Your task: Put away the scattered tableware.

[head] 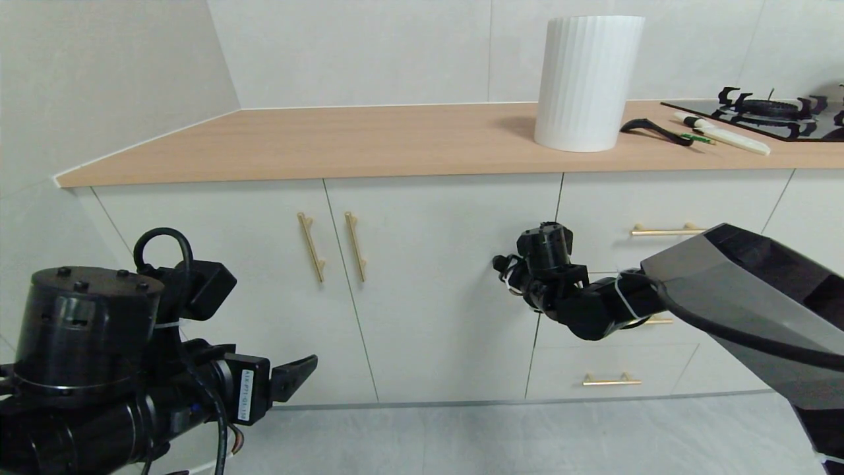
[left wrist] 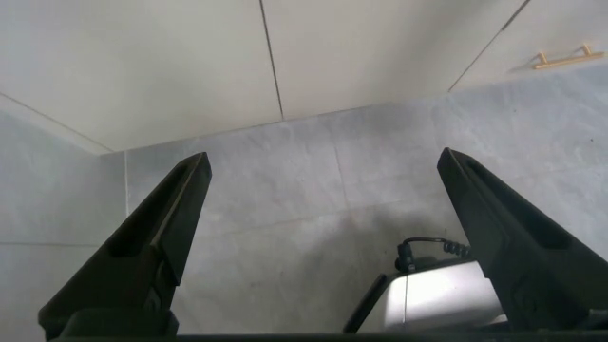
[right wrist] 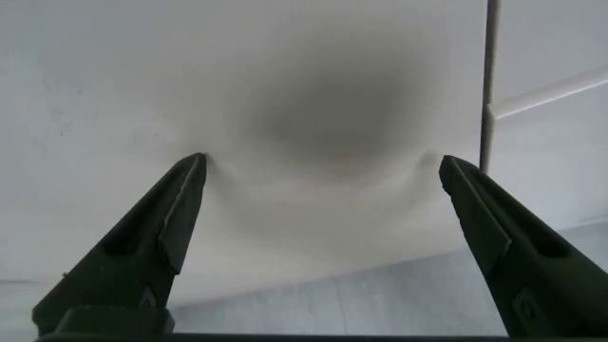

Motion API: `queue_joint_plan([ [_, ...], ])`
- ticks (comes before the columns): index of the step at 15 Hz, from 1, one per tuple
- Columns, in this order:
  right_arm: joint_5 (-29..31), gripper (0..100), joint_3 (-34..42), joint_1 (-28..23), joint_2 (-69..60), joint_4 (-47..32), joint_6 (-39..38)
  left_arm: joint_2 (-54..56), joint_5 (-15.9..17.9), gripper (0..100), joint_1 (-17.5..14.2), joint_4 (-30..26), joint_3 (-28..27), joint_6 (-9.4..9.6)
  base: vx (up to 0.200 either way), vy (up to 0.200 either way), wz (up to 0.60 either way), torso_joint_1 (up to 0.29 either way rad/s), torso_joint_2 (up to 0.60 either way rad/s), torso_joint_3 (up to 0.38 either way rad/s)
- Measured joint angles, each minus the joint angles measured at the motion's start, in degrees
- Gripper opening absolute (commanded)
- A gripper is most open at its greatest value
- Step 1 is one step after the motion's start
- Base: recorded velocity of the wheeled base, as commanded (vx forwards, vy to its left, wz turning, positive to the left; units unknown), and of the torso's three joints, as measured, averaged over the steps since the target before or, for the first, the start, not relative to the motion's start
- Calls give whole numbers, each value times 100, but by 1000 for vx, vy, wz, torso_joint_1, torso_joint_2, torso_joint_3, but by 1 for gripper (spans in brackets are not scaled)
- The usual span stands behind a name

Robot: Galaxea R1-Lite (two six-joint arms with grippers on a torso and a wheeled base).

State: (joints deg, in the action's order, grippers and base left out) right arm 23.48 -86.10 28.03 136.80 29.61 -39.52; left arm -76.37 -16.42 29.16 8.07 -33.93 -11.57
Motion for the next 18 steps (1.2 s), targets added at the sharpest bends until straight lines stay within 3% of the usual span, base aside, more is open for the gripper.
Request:
queue_joint_plan([
  [4,96,100,145,-16,-119,11,-2,9,0,100,2,0,2,-2,0,0,0,0,0,0],
  [8,107,100,984,41,-998,20,112,267,-24,100,2,-38,-30,38,0,0,0,0,0,0],
  [12,101,100,2640,35,-2812,16,751,981,-176,100,2,-408,-33,265,0,0,0,0,0,0],
  [18,66,100,5233,-471,-6279,-110,2007,2508,-218,100,-278,-547,728,304,0,0,0,0,0,0],
])
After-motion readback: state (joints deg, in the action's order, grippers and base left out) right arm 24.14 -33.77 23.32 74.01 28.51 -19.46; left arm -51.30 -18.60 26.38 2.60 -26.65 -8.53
